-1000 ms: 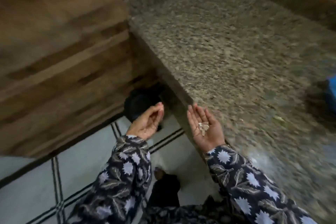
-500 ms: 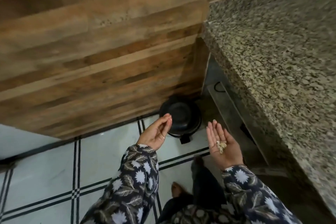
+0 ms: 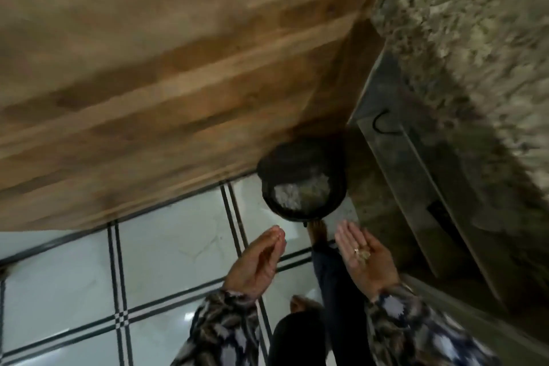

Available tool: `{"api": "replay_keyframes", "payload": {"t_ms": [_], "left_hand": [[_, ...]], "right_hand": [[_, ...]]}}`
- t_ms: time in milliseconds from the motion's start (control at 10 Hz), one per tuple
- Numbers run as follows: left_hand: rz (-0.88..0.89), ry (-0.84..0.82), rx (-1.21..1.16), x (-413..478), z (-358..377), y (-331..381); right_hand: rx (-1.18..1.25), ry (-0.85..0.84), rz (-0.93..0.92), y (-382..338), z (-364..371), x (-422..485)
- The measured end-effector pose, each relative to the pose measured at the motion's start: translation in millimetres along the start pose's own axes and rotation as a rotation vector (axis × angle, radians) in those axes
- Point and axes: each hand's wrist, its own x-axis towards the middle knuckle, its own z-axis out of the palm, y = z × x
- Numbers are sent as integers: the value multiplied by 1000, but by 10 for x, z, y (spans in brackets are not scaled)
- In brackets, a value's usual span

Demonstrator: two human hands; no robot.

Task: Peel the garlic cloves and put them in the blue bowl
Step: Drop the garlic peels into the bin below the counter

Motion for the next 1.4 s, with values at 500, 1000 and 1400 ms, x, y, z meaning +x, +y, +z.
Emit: {"api": "replay_keyframes", "payload": {"t_ms": [500,1000,1400], "left_hand": [[589,-140,927,2661,247,-546],[334,345,810,3126,259,-191],[810,64,1398,3098,307,-408]], "right_hand": [[-274,176,250,575,-181,2930],[-728,14,-141,600,82,2673],[-908,-90,121,398,74,2874]]}}
